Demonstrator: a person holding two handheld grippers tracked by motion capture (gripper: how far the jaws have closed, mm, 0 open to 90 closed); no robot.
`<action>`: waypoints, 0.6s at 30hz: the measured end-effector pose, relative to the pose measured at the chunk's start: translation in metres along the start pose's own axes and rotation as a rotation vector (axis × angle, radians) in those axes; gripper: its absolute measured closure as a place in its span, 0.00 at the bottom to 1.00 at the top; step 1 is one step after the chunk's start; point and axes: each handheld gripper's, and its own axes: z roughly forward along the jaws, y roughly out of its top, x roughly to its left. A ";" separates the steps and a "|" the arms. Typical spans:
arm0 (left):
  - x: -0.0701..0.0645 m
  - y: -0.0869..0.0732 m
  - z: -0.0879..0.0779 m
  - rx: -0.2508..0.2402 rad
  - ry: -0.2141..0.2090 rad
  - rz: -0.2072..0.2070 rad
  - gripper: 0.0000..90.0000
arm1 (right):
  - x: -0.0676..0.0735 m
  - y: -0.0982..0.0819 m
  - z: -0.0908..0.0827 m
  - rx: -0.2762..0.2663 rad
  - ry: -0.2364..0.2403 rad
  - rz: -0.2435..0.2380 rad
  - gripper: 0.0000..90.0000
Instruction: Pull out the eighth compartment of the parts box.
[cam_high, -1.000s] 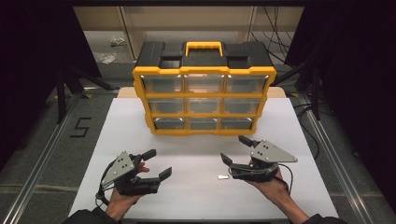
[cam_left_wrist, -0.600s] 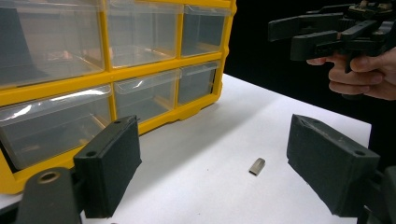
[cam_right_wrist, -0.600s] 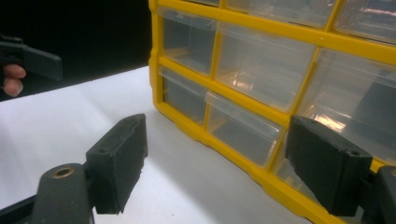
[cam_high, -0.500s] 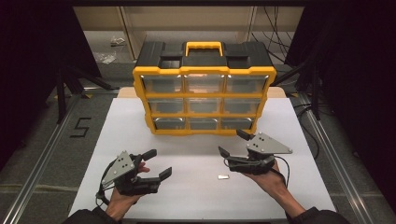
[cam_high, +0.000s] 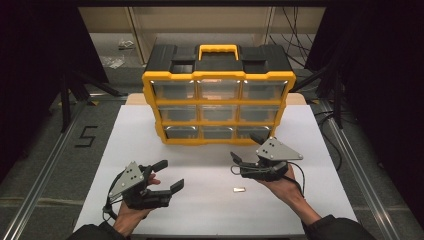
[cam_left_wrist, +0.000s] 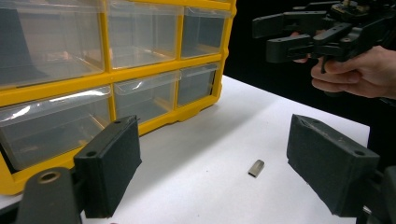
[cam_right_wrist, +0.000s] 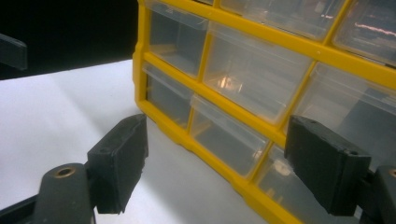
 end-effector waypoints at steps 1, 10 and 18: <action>0.000 0.000 0.000 -0.001 0.000 0.001 0.19 | 0.000 0.000 0.002 0.002 -0.005 -0.010 0.26; 0.000 0.000 0.000 0.002 -0.004 0.002 0.19 | 0.008 0.000 0.017 0.031 -0.066 -0.177 0.27; 0.000 0.000 0.001 0.003 -0.008 -0.002 0.19 | 0.014 -0.003 0.032 0.063 -0.115 -0.325 0.28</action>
